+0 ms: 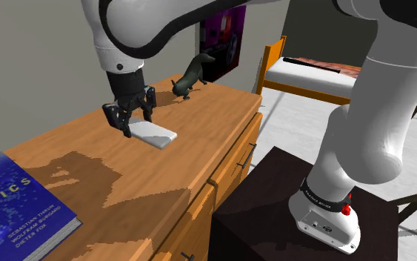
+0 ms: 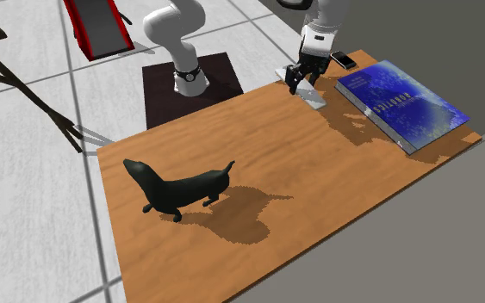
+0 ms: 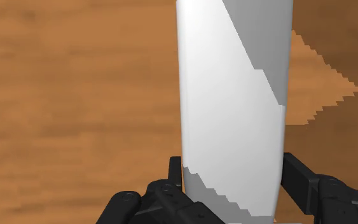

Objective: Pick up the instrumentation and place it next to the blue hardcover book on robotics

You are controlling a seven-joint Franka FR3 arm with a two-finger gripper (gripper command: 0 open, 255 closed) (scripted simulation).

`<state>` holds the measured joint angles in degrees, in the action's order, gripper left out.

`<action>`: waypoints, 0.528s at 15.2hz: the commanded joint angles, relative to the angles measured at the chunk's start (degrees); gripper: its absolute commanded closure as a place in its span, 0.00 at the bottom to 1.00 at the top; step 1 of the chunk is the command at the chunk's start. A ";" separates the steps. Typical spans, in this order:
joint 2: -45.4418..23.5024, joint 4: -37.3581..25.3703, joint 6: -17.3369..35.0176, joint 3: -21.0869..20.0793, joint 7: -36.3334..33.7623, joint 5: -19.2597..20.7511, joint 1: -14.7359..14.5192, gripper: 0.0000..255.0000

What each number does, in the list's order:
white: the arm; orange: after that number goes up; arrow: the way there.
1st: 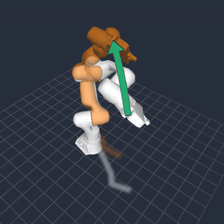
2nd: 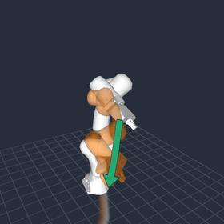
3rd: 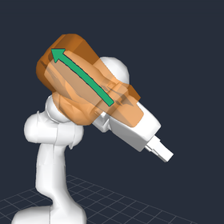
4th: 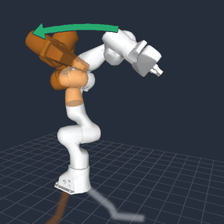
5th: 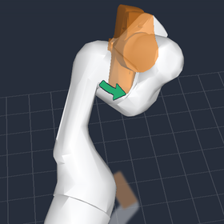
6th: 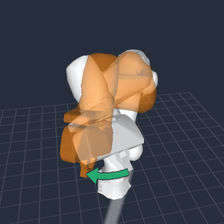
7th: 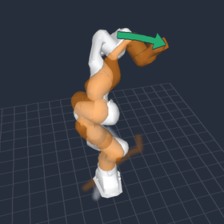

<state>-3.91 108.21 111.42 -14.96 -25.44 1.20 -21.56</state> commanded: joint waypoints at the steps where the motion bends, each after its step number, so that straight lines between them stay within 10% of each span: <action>1: 0.22 0.39 0.17 -1.32 -2.89 0.01 -1.51 1.00; 8: -0.19 3.06 3.17 -3.51 -7.75 0.27 -4.02 1.00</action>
<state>-3.97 110.54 113.71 -18.47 -33.11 1.42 -25.58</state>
